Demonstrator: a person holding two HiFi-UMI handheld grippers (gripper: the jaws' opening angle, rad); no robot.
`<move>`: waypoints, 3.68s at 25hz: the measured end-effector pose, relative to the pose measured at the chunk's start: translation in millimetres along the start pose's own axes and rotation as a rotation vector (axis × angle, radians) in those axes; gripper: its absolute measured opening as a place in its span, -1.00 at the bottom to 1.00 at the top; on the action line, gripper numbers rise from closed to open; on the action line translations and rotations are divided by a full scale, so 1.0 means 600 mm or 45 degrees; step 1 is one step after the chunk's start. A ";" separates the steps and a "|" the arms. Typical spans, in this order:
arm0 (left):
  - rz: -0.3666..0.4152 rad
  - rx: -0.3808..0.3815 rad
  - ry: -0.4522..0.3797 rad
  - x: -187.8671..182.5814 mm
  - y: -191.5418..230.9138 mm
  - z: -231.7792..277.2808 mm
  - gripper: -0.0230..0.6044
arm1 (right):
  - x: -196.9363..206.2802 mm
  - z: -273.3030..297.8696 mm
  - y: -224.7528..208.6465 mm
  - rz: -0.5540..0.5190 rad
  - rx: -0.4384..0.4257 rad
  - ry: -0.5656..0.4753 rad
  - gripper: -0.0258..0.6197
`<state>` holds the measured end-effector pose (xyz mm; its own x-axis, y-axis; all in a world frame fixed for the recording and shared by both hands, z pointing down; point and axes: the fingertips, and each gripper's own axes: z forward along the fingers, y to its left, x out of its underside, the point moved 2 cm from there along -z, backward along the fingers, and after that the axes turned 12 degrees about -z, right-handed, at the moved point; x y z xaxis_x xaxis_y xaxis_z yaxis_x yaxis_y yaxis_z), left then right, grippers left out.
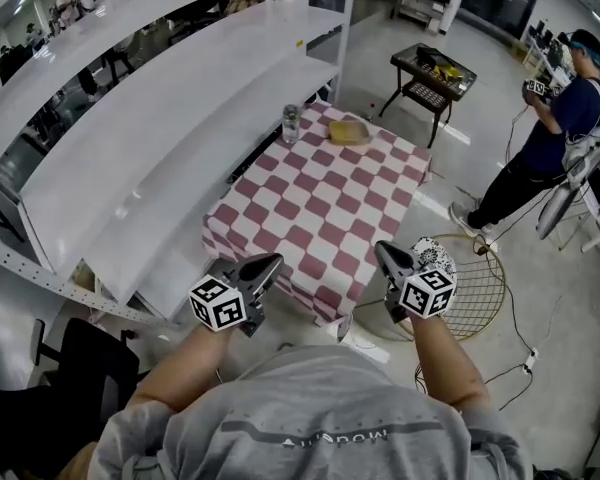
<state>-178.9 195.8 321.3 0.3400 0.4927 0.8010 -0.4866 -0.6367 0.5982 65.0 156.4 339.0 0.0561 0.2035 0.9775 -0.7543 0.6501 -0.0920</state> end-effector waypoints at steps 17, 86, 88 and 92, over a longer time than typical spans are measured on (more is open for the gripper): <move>-0.051 0.068 0.033 -0.113 0.151 0.052 -0.88 | -0.048 0.143 -0.067 0.014 0.105 0.044 -0.84; 0.005 -0.015 0.078 -0.091 0.550 0.636 -0.88 | 0.176 0.543 -0.792 0.880 0.061 0.234 -0.25; 0.005 -0.008 0.075 -0.091 0.551 0.641 -0.88 | 0.174 0.551 -0.794 0.897 0.046 0.233 -0.23; 0.012 0.013 0.069 -0.094 0.547 0.652 -0.88 | 0.170 0.564 -0.798 0.936 0.030 0.223 -0.21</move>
<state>-42.7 -272.9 481.7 0.2913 0.5181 0.8042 -0.4809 -0.6474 0.5913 210.5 -381.9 546.9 -0.3650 0.6935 0.6212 -0.6515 0.2865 -0.7025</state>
